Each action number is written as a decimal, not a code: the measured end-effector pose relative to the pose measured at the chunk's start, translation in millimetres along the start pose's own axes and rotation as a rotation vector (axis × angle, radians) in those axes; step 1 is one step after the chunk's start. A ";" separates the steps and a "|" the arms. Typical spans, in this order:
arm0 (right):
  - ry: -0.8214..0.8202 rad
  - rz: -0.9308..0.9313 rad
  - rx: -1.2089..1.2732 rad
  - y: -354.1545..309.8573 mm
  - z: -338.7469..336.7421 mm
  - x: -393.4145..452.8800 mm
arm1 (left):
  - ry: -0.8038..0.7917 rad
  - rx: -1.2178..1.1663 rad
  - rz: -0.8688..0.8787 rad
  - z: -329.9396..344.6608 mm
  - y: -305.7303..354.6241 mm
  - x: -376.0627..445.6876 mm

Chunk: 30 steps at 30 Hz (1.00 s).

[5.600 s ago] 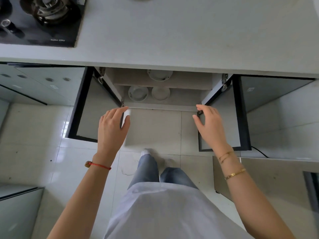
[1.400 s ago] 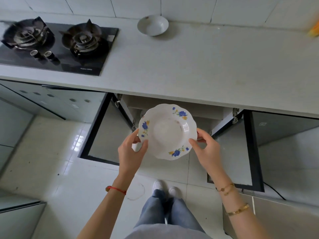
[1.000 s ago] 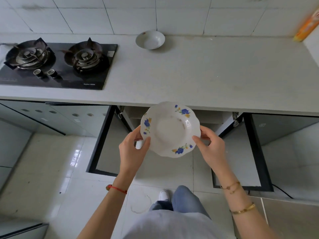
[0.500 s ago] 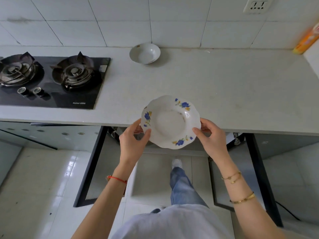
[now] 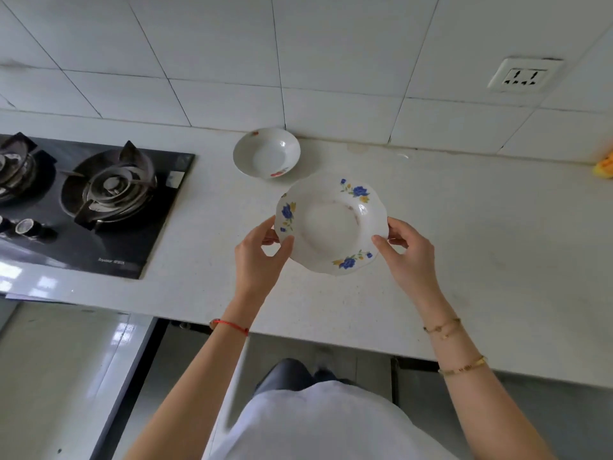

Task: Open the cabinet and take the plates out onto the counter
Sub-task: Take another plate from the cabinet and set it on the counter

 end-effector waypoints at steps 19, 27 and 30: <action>0.024 0.064 -0.082 59.0 14.8 198.7 | -0.170 0.024 -0.069 86.7 -37.4 207.0; -0.002 0.110 -0.107 104.0 35.3 258.3 | -0.225 0.039 -0.146 121.1 -68.3 261.5; 0.005 0.121 -0.108 116.3 39.2 272.9 | -0.251 0.033 -0.188 132.9 -76.0 275.2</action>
Point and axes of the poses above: each hand's wrist, its own x-axis towards the middle knuckle, its own z-axis out of the palm, y = z × x, the point moved 5 cm from there along x, towards the middle knuckle, and after that the axes turned 7 degrees about -y, right-handed, at the moved point
